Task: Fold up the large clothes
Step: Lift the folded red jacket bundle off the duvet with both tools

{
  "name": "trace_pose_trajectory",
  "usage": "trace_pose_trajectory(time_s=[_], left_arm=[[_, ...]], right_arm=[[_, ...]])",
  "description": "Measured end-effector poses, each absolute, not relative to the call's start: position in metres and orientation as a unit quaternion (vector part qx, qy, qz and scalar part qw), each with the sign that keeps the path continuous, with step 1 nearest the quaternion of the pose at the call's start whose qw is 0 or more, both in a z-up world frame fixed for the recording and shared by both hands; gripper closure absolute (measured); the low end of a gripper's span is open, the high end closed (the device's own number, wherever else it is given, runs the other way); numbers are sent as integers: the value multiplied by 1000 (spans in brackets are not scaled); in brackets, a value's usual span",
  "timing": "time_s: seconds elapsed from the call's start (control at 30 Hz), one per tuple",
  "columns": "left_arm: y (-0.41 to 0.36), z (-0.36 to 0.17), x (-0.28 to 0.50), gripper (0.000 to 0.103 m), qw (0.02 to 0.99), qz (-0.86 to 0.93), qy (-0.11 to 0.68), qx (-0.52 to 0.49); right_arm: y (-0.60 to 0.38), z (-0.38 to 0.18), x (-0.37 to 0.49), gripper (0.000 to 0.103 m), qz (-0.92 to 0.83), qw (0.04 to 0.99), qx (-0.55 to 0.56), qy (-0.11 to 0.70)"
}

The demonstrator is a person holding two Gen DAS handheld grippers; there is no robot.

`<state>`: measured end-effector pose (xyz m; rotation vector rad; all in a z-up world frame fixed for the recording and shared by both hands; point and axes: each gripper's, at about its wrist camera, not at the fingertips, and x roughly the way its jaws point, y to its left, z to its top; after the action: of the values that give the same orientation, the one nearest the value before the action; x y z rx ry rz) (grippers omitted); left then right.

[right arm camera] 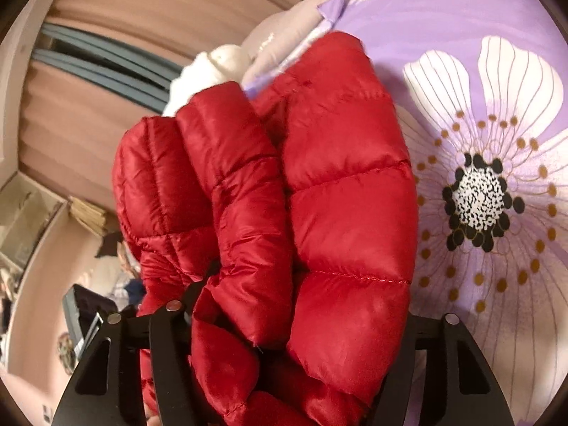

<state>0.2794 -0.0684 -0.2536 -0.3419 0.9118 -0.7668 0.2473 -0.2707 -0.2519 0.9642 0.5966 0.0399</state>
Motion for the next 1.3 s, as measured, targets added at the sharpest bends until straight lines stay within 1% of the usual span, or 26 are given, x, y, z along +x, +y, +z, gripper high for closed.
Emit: trace_pose_trajectory(time_s=[0.13,0.27,0.37,0.67,0.77,1.07,1.3], left_arm=[[-53,-233,266,28,815,-373,407,-175],[-71,-215,267,28,830,-377,374,-169],[-63,-196,258,28,835,-382,357,-171],[-40,-145,237,27,852,-400,298,-161],[-41,-134,233,27,854,-401,291,-159],[-42,-134,228,27,856,-397,283,-169],[-26,-129,229,27,865,-382,272,-176]], right_arm=[[-267,-229,233,39,35,852,453,259],[-258,-209,223,39,42,864,440,241],[-251,-196,221,39,47,873,430,227],[-247,-183,209,39,74,896,401,176],[-248,-184,208,39,77,899,398,167],[-243,-182,211,39,77,906,382,166],[-245,-184,213,39,100,908,370,170]])
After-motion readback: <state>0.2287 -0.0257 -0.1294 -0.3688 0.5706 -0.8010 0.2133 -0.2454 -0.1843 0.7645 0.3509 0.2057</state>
